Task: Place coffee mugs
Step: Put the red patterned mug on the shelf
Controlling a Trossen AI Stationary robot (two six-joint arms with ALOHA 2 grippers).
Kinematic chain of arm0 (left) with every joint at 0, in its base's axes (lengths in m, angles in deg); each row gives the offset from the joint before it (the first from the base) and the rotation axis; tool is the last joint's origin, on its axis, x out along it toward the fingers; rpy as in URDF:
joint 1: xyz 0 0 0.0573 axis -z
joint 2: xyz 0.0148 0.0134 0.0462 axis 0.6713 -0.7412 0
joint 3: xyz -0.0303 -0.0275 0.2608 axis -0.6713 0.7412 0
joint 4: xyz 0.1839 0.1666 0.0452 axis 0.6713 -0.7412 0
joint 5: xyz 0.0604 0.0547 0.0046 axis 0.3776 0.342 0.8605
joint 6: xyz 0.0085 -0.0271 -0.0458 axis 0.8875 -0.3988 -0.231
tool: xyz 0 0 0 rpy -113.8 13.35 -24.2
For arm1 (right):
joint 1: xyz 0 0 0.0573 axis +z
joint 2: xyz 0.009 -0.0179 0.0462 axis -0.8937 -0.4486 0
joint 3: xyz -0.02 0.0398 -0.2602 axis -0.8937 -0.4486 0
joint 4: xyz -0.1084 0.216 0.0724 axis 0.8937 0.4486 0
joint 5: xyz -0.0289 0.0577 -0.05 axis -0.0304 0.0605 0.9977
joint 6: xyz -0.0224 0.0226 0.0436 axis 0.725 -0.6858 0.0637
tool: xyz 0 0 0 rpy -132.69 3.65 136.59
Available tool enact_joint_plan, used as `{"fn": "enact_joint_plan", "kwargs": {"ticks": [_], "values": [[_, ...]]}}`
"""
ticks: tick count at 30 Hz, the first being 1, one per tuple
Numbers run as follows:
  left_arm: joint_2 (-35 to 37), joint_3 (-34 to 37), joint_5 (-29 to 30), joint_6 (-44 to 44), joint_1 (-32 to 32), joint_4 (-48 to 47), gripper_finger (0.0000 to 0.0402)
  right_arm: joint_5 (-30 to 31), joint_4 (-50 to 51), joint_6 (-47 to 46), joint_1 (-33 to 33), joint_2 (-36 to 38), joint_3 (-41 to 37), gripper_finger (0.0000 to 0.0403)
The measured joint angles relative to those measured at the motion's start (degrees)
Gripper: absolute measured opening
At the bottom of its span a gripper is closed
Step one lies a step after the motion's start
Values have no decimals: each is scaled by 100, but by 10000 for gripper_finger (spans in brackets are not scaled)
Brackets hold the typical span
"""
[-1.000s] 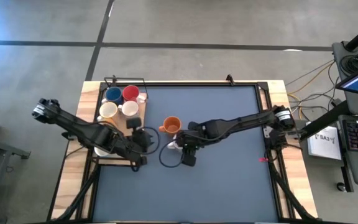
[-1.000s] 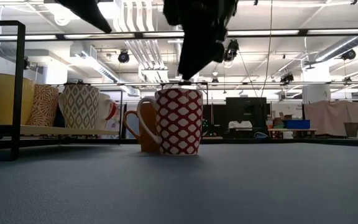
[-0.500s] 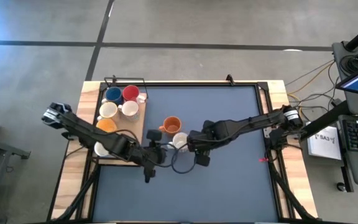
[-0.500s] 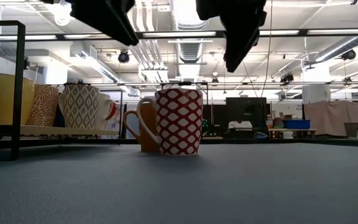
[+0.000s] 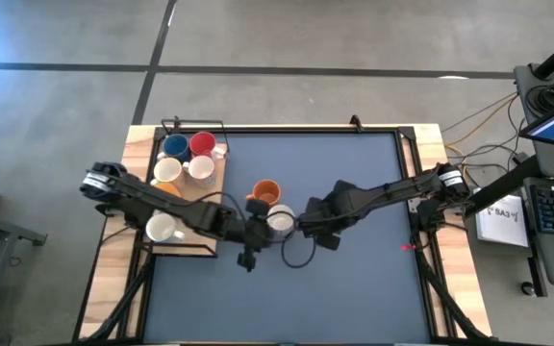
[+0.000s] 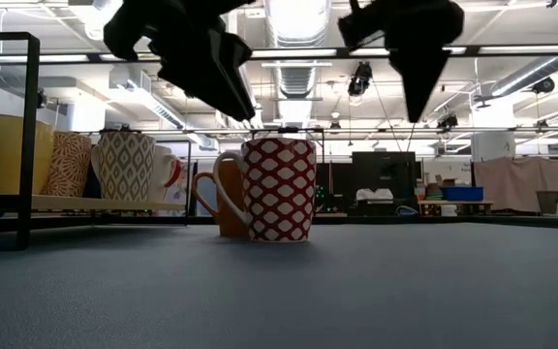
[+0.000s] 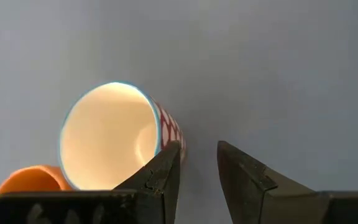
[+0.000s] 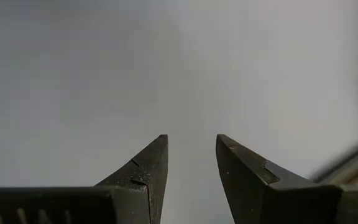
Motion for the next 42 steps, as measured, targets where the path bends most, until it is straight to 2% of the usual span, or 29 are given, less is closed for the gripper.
{"fn": "enact_joint_plan", "kwargs": {"ticks": [5, 11, 16, 24, 28, 32, 42], "values": [[-99, 0, -20, 146, -202, 240, 89, 110, 526, -133, -13, 101, -201, 125], [-172, 0, -34, 107, -517, 306, 89, 110, 509, -264, -82, 532, -774, 125], [-407, -2, -386, 1, -659, 347, 89, 105, 410, -571, -124, 1059, -1281, 125], [-702, -72, -329, 121, -745, 523, 99, 102, 72, -1103, -120, 1862, -1984, 125], [-753, -138, -311, 10, -797, 486, 71, 97, -110, -1234, -116, 2149, -2239, 125], [-730, -290, -414, -50, -812, 105, 15, 92, -192, -1395, -116, 2343, -2411, 125], [-654, -888, -396, -415, -669, -1513, 9, 87, -316, -1492, -116, 2441, -2819, 125]]}}
